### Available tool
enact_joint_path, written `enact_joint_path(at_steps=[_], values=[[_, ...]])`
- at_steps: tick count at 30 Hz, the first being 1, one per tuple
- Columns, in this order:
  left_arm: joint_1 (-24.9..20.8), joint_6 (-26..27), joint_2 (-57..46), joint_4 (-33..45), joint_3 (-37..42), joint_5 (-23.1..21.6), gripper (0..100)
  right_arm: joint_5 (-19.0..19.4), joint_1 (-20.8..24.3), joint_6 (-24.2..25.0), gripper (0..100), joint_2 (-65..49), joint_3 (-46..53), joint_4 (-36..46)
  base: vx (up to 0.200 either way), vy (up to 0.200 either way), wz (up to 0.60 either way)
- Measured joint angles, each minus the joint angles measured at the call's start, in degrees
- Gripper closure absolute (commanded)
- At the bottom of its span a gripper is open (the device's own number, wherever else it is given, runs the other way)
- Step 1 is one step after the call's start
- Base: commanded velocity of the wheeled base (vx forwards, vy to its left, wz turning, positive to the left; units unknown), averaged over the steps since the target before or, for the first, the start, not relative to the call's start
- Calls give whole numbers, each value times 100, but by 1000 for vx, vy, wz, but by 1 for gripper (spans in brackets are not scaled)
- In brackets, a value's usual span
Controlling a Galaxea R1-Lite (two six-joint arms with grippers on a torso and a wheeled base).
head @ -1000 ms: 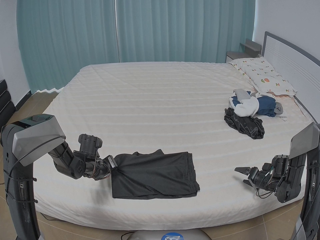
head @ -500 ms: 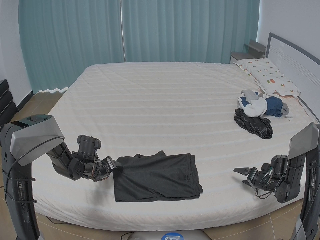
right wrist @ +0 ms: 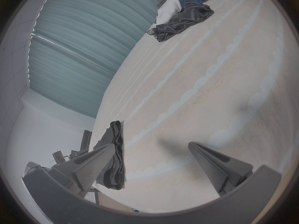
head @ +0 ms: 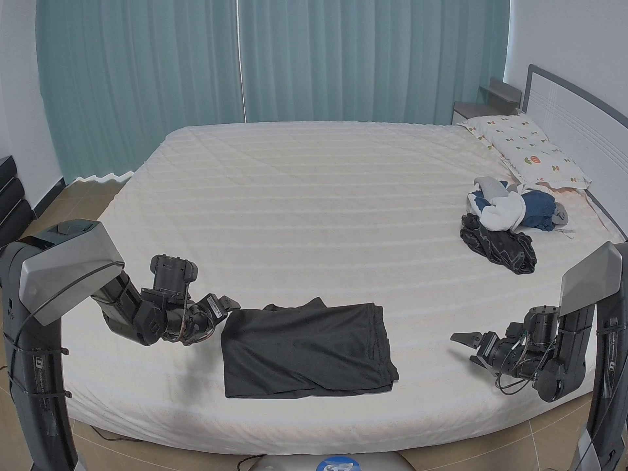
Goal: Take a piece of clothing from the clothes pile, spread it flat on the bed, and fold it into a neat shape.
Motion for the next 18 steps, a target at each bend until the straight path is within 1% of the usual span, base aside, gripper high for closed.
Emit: enact_joint_path(at_steps=[4, 12, 15, 18], values=[[27, -9, 6, 11, -35, 0, 0, -13, 22, -5, 0, 2, 6, 0, 0, 0, 0], [124, -17, 22, 5, -49, -6, 0, -13, 33, 2, 0, 2, -16, 0, 0, 200, 0], [129, -15, 30, -9, -49, -6, 0, -17, 43, 2, 0, -11, -16, 0, 0, 0, 0], [140, -11, 35, -9, -60, -2, 0, -71, 178, -2, 0, -44, -13, 2, 0, 0, 0]])
